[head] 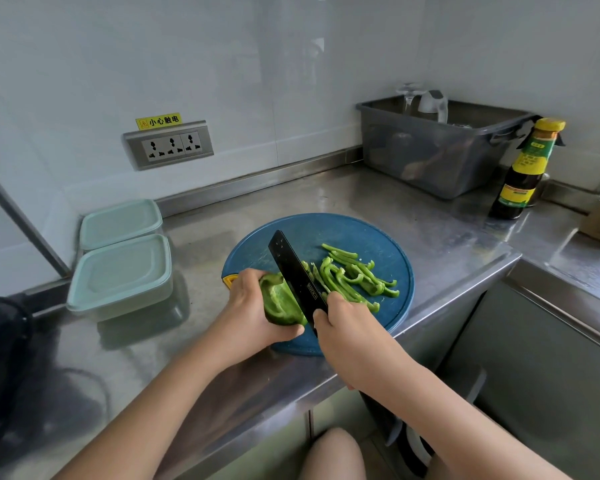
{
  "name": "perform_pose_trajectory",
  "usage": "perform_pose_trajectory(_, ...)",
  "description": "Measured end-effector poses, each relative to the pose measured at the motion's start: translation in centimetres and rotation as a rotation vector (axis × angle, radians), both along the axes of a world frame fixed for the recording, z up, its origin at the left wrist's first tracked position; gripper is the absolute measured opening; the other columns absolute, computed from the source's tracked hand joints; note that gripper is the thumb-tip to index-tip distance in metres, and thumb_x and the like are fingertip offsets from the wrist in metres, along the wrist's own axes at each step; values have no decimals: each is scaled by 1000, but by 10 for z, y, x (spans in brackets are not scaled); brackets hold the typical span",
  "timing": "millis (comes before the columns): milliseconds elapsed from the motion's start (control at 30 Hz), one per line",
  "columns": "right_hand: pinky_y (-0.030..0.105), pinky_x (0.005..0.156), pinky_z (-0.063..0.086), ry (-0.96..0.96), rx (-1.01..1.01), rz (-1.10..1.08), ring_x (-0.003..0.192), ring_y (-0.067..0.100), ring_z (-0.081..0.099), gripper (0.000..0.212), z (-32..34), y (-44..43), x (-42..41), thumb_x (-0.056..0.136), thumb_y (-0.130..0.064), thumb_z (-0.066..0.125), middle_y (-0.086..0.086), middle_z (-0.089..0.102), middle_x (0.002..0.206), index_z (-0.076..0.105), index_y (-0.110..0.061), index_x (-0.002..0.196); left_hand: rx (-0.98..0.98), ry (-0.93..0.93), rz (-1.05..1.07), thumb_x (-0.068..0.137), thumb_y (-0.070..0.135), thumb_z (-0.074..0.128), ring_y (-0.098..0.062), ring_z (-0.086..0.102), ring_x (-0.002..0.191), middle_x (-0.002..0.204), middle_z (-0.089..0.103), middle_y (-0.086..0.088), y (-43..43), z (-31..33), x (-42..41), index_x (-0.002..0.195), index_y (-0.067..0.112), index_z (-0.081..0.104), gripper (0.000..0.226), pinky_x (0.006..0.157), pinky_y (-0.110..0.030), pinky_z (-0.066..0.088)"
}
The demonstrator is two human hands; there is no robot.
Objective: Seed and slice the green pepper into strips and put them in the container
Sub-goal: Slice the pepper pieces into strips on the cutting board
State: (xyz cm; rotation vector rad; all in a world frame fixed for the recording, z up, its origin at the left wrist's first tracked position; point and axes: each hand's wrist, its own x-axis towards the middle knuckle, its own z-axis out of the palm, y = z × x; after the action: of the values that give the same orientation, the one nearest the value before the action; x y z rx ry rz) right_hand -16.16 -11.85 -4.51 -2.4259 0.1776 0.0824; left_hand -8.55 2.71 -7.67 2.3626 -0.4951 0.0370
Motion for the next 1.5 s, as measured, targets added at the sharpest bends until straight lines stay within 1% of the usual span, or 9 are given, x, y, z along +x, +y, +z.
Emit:
perform_pose_trajectory(100, 29, 45, 27, 6, -53, 6, 54, 16, 34, 35, 0, 2, -1, 100, -22, 32, 1, 36, 68, 23, -17, 67, -6, 18, 15, 57, 40, 86, -8, 42, 106, 116, 37, 2, 0, -1, 1, 117, 19, 32, 84, 84, -16, 34)
perform_pose_trajectory(400, 32, 65, 30, 19, -88, -28, 74, 28, 39, 35, -13, 8, -10, 98, -16, 35, -2, 32, 67, 19, -20, 67, -3, 83, 23, 62, 44, 81, -9, 38, 111, 113, 36, 3, 2, 2, 3, 114, 22, 32, 74, 87, -19, 34)
perform_pose_trajectory(733, 32, 62, 29, -10, -52, 25, 72, 27, 39, 37, -14, 4, -8, 101, -24, 31, -1, 33, 68, 18, -21, 66, 27, 152, 1, 64, 47, 79, -8, 37, 109, 113, 34, 3, 5, 4, 5, 109, 24, 30, 70, 87, -21, 33)
perform_pose_trajectory(867, 29, 47, 20, -18, -76, 35, 68, 27, 36, 37, -16, 5, -5, 99, -19, 33, -1, 33, 67, 18, -21, 66, 54, 148, 0, 66, 46, 78, -9, 35, 108, 111, 32, 4, 6, 6, 5, 109, 24, 28, 69, 88, -21, 32)
perform_pose_trajectory(1067, 25, 45, 18, 6, -158, 79, 55, 15, 29, 24, -18, 9, 6, 96, -12, 36, 0, 33, 67, 27, -15, 74, 66, 151, -13, 64, 47, 79, -10, 37, 110, 112, 32, 3, 8, 3, 8, 109, 23, 29, 71, 87, -21, 33)
perform_pose_trajectory(1200, 22, 47, 21, -62, -339, 259, 54, 10, 26, 7, -10, 8, 11, 96, -12, 35, -1, 29, 66, 41, -9, 95, 49, 154, -20, 63, 45, 81, -10, 38, 110, 113, 31, 3, 8, 0, 9, 109, 25, 28, 72, 88, -20, 33)
perform_pose_trajectory(1300, 24, 47, 18, -41, -520, 447, 55, 14, 21, 17, -4, 10, 16, 92, 1, 36, 3, 23, 66, 52, -4, 97, 39, 154, -30, 64, 44, 81, -10, 38, 111, 114, 30, 3, 8, 0, 10, 110, 26, 29, 72, 88, -20, 33)
perform_pose_trajectory(1400, 26, 48, 24, 19, -781, 624, 68, 26, 35, 19, 9, 9, 31, 89, 1, 48, 13, 41, 76, 61, 4, 102, 22, 139, -48, 64, 38, 82, -13, 37, 111, 113, 30, 2, 8, -3, 11, 112, 24, 30, 72, 88, -20, 34)
perform_pose_trajectory(1500, 26, 50, 31, 62, -963, 742, 81, 23, 46, 19, 22, 14, 46, 87, -4, 56, 9, 53, 89, 65, 0, 104, 16, 111, -88, 64, 37, 82, -15, 37, 111, 112, 33, 1, 9, -4, 11, 114, 24, 30, 74, 90, -24, 38)
